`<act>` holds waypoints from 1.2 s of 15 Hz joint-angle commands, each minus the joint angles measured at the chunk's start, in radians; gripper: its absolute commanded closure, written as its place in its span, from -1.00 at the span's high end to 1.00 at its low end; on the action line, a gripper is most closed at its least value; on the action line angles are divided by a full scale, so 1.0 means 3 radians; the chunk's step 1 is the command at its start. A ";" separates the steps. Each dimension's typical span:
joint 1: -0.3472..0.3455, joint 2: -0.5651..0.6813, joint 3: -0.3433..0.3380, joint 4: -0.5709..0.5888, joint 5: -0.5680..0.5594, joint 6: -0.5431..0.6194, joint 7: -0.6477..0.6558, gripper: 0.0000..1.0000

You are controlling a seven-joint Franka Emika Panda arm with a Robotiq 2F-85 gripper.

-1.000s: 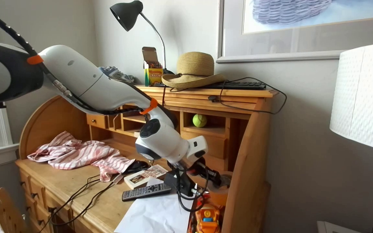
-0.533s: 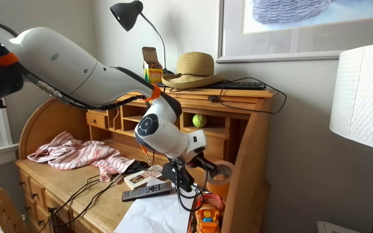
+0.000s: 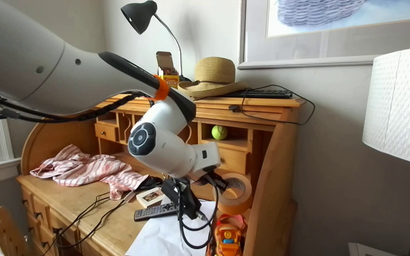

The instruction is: Close the drawer on the right then hang the orange masking tape on the handle of the drawer.

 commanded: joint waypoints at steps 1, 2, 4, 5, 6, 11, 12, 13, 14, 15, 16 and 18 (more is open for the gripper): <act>-0.0685 0.0062 0.0543 -0.0475 0.0037 0.0119 -0.0155 -0.86; -0.0888 0.0119 0.0704 -0.0588 0.0008 0.0091 -0.0179 -0.86; -0.1333 0.0256 0.1075 -0.0850 -0.0006 0.0048 -0.0237 -0.86; -0.1501 0.0353 0.1233 -0.0941 -0.0016 0.0088 -0.0249 -0.86; -0.1620 0.0404 0.1335 -0.0990 0.0006 0.0101 -0.0215 -0.86; -0.1616 0.0320 0.1272 -0.0979 0.0001 0.0049 -0.0128 -0.86; -0.1645 0.0561 0.1399 -0.0964 -0.0116 0.0227 -0.0264 -0.86; -0.1683 0.0852 0.1550 -0.0945 -0.0264 0.0438 -0.0395 -0.86; -0.1711 0.1078 0.1687 -0.0935 -0.0461 0.0632 -0.0449 -0.86; -0.1730 0.1201 0.1770 -0.0983 -0.0747 0.0739 -0.0375 -0.86; -0.1711 0.1361 0.1836 -0.1037 -0.1070 0.0889 -0.0289 -0.86; -0.1609 0.1700 0.1913 -0.1151 -0.1571 0.1276 -0.0314 -0.86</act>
